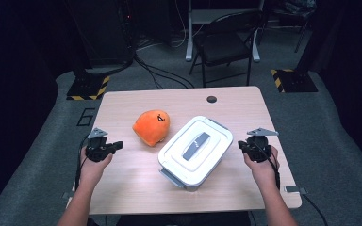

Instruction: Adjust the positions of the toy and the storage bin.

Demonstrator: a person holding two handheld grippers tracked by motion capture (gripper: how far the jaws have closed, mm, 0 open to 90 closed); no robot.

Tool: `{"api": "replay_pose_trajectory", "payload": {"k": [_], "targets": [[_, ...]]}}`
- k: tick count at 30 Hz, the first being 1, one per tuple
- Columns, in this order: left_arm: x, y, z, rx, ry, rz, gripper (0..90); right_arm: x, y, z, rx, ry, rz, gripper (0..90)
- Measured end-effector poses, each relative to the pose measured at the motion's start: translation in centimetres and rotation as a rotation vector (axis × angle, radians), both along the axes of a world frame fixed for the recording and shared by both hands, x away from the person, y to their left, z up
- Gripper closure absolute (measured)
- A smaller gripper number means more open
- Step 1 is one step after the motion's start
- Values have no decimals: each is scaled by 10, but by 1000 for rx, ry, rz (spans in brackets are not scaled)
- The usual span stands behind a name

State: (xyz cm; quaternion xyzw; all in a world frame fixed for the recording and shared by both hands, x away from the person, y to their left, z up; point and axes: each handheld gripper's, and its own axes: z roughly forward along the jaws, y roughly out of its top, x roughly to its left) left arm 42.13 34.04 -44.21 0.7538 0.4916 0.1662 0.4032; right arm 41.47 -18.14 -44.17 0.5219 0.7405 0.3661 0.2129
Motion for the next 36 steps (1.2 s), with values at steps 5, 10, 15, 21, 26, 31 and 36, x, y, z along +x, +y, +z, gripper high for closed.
{"api": "replay_pose_trajectory", "payload": {"k": [5, 10, 15, 21, 26, 31, 36], "targets": [[-1, -21, 2, 7, -4, -74, 900, -7, 10, 4, 4, -2, 37, 900], [-2, -37, 5, 6, -3, -127, 900, -11, 14, 6, 10, -5, 65, 900], [-2, -46, 9, -4, -1, -169, 900, -17, 17, 13, 15, -13, 76, 900], [-4, -55, 18, 5, -11, -212, 900, -22, 20, 19, 0, -26, 90, 900], [-4, -57, 19, -3, -11, -222, 900, -22, 21, 21, 11, -30, 89, 900], [-6, -58, 19, -12, -3, -237, 900, -13, 26, 24, 7, -37, 95, 900], [-7, -66, 21, -14, -1, -270, 900, -6, 35, 23, -4, -37, 112, 900]]}}
